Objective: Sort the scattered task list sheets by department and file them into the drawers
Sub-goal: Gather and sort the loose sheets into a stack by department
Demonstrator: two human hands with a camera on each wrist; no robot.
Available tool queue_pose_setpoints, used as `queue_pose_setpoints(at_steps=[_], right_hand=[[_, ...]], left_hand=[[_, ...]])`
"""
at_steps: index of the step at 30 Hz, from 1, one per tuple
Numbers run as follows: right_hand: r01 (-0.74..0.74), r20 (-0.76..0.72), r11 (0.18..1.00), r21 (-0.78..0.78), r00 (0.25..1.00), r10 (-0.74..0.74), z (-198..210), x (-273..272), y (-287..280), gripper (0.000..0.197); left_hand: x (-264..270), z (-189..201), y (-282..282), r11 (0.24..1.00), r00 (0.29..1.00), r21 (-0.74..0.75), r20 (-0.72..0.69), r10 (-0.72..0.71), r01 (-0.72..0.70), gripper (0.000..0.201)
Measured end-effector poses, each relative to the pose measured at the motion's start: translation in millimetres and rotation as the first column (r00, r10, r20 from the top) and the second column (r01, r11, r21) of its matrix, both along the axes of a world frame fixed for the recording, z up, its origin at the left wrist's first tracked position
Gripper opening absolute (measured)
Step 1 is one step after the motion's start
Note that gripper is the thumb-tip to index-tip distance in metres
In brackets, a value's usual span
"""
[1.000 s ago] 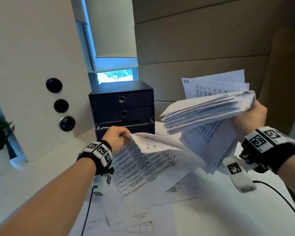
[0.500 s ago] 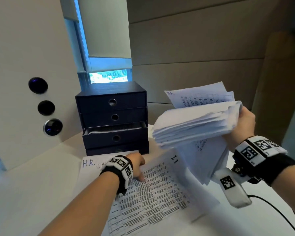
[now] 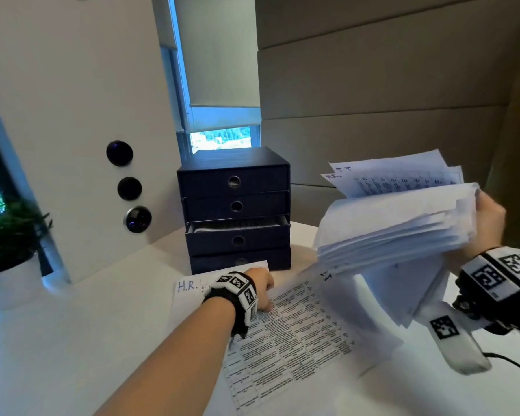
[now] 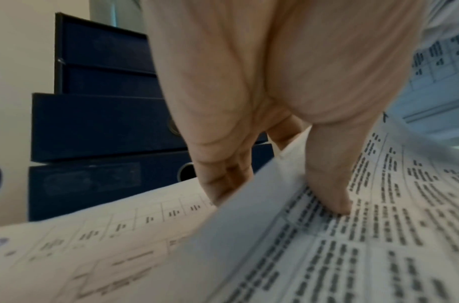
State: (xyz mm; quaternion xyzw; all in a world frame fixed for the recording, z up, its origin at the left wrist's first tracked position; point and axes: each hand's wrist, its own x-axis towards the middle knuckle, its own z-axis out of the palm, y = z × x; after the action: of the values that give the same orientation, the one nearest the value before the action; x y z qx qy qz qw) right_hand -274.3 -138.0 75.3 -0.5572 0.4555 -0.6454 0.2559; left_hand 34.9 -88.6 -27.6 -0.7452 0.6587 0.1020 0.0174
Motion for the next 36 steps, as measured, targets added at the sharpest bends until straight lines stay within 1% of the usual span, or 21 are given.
queue_pose_setpoints(at_steps=[2, 3, 4, 5, 6, 8, 11, 14, 16, 19, 21, 23, 24, 25, 27, 28, 29, 30, 31, 33, 36], right_hand=[[-0.059, 0.031, 0.998, 0.022, 0.998, 0.059, -0.1, -3.0, 0.8, 0.029], [-0.076, 0.046, 0.997, 0.032, 0.996, 0.074, -0.9, -4.5, -1.4, 0.030], [-0.086, 0.032, 0.996, 0.028, 0.996, 0.085, -0.8, -4.0, 1.4, 0.024], [-0.070, 0.014, 0.997, 0.015, 0.997, 0.070, -1.0, -2.9, 2.3, 0.013], [-0.051, -0.008, 0.999, 0.004, 0.999, 0.051, -3.1, -3.0, 3.5, 0.007], [-0.040, -0.003, 0.999, -0.021, 0.999, 0.040, -6.2, -3.9, 0.5, 0.006], [-0.035, -0.001, 0.998, -0.043, 0.999, 0.035, -5.2, -4.1, -4.4, 0.009], [-0.030, -0.001, 0.999, -0.039, 1.000, 0.030, -3.3, -1.7, -4.6, 0.007], [-0.031, 0.022, 0.999, -0.031, 0.999, 0.031, -0.1, -2.3, -3.5, 0.011], [-0.030, 0.136, 1.000, 0.003, 0.990, 0.030, 7.2, -5.2, -2.5, 0.018], [0.032, 0.058, 0.999, -0.020, 0.998, -0.030, 9.6, -9.0, -4.4, 0.015], [0.107, -0.049, 0.994, -0.024, 0.993, -0.108, 11.2, -11.6, -4.1, 0.007], [0.121, -0.086, 0.992, -0.024, 0.989, -0.123, 12.7, -11.5, -0.2, 0.004], [0.119, -0.081, 0.993, -0.017, 0.989, -0.120, 15.0, -8.8, 4.0, 0.008], [0.106, -0.104, 0.994, -0.020, 0.989, -0.108, 17.8, -1.5, 14.8, 0.012], [0.111, -0.141, 0.993, -0.033, 0.983, -0.114, 18.0, 2.3, 19.8, 0.016], [0.099, -0.123, 0.995, -0.022, 0.987, -0.101, 18.1, 7.0, 25.9, 0.020], [0.070, -0.068, 0.997, -0.013, 0.995, -0.071, 16.3, 10.7, 29.1, 0.023], [0.030, 0.023, 0.999, 0.024, 0.999, -0.031, 13.8, 14.2, 32.1, 0.024], [-0.009, 0.088, 0.996, 0.086, 0.996, 0.002, 8.3, 20.4, 36.9, 0.020], [-0.098, 0.125, 0.991, 0.089, 0.988, 0.086, 3.0, 27.8, 42.8, 0.020]], left_hand=[[1.3, -1.9, 3.3, 0.999, 1.000, 0.032, -0.008, 0.024, -0.024, 0.025], [2.8, -3.9, 2.1, 0.999, 0.999, 0.042, -0.018, 0.032, -0.031, 0.022], [4.9, -5.6, 0.3, 0.999, 0.999, 0.046, -0.019, 0.030, -0.029, 0.024], [5.3, -5.1, -0.2, 0.998, 0.999, 0.056, -0.018, 0.034, -0.033, 0.023], [6.7, -5.6, -2.0, 0.998, 0.999, 0.060, -0.015, 0.032, -0.031, 0.021], [10.2, -6.0, -4.8, 0.997, 0.999, 0.062, -0.033, 0.039, -0.037, 0.025], [14.9, -5.1, -4.2, 0.999, 0.996, 0.026, -0.079, 0.039, -0.037, 0.042], [13.1, -1.8, 0.8, 0.999, 0.998, -0.038, -0.067, 0.008, -0.010, 0.045], [13.8, 4.1, 6.1, 0.992, 0.993, -0.122, -0.117, 0.012, -0.026, 0.045], [27.4, 23.4, 19.1, 0.951, 0.968, -0.278, -0.243, 0.065, -0.134, 0.039], [42.1, 38.6, 32.7, 0.906, 0.943, -0.360, -0.314, 0.107, -0.222, 0.024], [55.5, 49.2, 50.5, 0.834, 0.900, -0.438, -0.410, 0.147, -0.335, 0.014], [61.5, 51.3, 60.1, 0.791, 0.874, -0.470, -0.459, 0.161, -0.392, 0.018], [66.6, 51.6, 70.6, 0.755, 0.846, -0.485, -0.506, 0.170, -0.442, 0.025], [77.0, 48.3, 92.5, 0.686, 0.763, -0.466, -0.612, 0.208, -0.559, 0.037], [83.9, 43.6, 102.4, 0.655, 0.704, -0.420, -0.666, 0.248, -0.628, 0.036], [91.3, 37.7, 110.7, 0.633, 0.639, -0.352, -0.707, 0.302, -0.689, 0.031], [97.2, 31.1, 117.7, 0.623, 0.578, -0.266, -0.725, 0.373, -0.736, 0.026], [101.7, 23.2, 123.1, 0.622, 0.541, -0.191, -0.717, 0.440, -0.759, 0.023], [100.0, 13.9, 132.2, 0.640, 0.536, -0.101, -0.654, 0.534, -0.762, 0.018], [94.7, 6.4, 132.8, 0.656, 0.551, -0.025, -0.568, 0.612, -0.754, 0.024]])
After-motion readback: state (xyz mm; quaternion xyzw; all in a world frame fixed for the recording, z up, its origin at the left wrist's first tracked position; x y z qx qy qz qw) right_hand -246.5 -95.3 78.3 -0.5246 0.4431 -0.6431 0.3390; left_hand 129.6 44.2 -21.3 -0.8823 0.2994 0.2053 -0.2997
